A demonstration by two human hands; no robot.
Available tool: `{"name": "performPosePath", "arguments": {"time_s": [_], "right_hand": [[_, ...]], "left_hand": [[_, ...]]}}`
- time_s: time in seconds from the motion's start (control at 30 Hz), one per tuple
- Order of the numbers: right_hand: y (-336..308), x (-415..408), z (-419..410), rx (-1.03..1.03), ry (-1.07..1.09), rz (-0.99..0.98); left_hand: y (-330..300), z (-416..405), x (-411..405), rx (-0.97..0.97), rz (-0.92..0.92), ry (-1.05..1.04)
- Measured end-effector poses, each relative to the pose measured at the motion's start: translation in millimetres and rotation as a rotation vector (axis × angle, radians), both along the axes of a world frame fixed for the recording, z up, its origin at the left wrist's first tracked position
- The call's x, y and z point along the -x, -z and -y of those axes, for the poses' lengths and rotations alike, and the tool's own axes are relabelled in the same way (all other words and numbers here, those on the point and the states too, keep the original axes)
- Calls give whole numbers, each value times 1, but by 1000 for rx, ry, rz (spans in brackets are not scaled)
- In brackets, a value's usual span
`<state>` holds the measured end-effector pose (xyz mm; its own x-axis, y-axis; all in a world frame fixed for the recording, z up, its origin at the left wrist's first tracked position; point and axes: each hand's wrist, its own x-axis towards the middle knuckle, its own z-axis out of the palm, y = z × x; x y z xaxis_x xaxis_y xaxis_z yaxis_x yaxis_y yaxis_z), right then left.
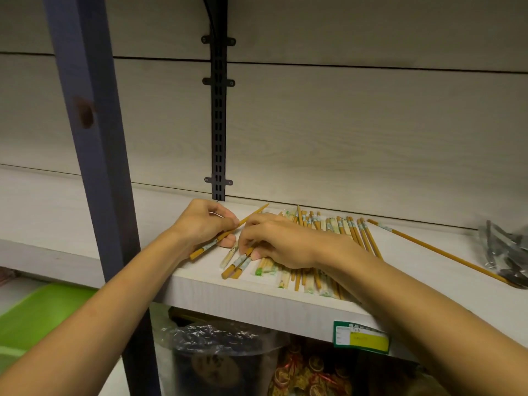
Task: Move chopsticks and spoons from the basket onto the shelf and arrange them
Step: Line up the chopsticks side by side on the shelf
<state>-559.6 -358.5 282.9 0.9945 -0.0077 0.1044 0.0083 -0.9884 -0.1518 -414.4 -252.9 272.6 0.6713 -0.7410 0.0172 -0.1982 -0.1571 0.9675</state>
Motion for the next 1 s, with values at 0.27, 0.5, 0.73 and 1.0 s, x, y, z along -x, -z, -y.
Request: {"name": "performPosePath", "arguments": {"time_s": [0.27, 0.5, 0.73, 1.0], "right_hand": [[2, 2, -2, -4, -11, 36], [12, 1, 3, 34, 4, 139], [2, 8, 7, 33, -2, 603], [6, 8, 11, 29, 13, 729]], "left_hand": [[1, -1, -1, 56, -97, -3], [-2, -4, -2, 172, -206, -79], [-16, -7, 7, 245, -324, -8], [-41, 4, 39, 192, -312, 112]]}}
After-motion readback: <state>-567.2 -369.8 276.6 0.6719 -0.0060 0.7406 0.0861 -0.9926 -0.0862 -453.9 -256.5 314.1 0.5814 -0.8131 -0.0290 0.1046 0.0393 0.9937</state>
